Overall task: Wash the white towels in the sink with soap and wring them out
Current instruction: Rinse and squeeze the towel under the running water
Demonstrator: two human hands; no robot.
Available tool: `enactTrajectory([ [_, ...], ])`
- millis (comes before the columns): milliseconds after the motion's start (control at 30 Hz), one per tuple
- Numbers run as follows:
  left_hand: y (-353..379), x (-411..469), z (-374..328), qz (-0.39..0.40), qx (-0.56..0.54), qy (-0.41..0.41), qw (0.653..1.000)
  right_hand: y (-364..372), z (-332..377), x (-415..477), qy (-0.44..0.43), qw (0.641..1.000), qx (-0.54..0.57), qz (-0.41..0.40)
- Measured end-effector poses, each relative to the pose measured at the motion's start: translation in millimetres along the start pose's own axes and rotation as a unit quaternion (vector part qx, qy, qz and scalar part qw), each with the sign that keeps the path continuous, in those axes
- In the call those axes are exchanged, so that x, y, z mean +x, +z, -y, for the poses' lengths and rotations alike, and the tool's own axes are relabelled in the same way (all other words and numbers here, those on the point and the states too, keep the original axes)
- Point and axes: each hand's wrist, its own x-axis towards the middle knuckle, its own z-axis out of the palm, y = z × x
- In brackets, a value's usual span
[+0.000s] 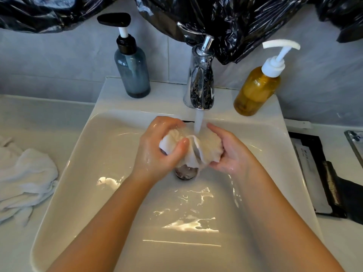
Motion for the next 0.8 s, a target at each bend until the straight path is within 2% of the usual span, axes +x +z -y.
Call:
enactTrajectory([
  [133,-3,-2,1,-0.010,0.065,0.124,0.990,-1,-3,5,0.024,0.998,-0.060,-0.007],
  [200,-3,-3,-2,-0.019,0.084,0.151,0.985,0,-7,7,0.026,0.998,-0.054,0.008],
  [233,-1,-3,-4,-0.022,0.087,0.145,0.985,3,-8,7,0.000,0.997,-0.075,-0.005],
  [267,0,-4,-6,-0.031,0.081,0.119,0.989,6,-10,6,-0.049,0.992,-0.109,-0.038],
  [300,1,-4,-9,-0.048,0.050,0.057,0.996,9,-12,6,-0.118,0.978,-0.153,-0.085],
  [333,2,-3,-14,-0.073,0.000,-0.032,0.997,12,-13,4,-0.190,0.954,-0.193,-0.132],
  [400,7,-1,-17,-0.091,-0.090,-0.187,0.974,16,-16,5,-0.307,0.904,-0.240,-0.179],
  [533,16,-4,-16,-0.117,-0.143,-0.264,0.947,16,-20,4,-0.437,0.846,-0.238,-0.193],
  [667,27,-1,-12,-0.144,-0.235,-0.383,0.882,14,-12,3,-0.608,0.690,-0.356,-0.163],
  [733,30,2,-12,-0.116,-0.272,-0.447,0.844,11,-8,7,-0.631,0.647,-0.395,-0.165],
  [800,32,5,-14,-0.094,-0.312,-0.496,0.805,12,-4,5,-0.647,0.620,-0.411,-0.168],
])
